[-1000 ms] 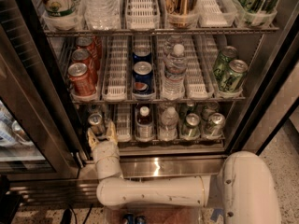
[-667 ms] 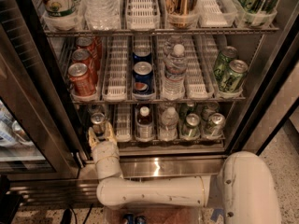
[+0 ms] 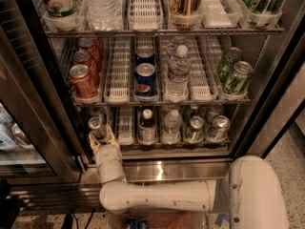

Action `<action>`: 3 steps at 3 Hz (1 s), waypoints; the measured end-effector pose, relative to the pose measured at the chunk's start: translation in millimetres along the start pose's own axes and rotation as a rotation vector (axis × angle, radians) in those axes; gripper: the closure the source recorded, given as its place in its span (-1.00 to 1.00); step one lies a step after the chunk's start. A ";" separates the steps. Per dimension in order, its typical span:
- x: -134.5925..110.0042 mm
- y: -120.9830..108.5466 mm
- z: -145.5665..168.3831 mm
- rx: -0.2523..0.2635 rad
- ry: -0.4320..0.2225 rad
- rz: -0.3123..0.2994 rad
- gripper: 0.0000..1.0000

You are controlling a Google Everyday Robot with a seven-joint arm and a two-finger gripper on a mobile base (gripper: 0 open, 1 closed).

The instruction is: Pick redbull can from bottom shelf of fridge

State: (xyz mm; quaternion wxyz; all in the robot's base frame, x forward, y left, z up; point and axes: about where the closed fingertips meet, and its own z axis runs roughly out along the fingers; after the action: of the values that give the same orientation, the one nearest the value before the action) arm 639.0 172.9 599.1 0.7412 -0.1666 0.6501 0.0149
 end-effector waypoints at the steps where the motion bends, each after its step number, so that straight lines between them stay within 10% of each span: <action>1: -4.9 -1.1 -2.8 -0.009 -0.003 0.006 1.00; 3: -33.5 -17.6 -23.0 -0.007 -0.041 0.021 1.00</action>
Offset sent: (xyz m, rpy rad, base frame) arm -0.0244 -0.0042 0.0280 0.0239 -0.0314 0.0446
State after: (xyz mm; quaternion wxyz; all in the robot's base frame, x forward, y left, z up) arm 615.9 156.7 633.3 0.7537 -0.1620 0.6363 0.0284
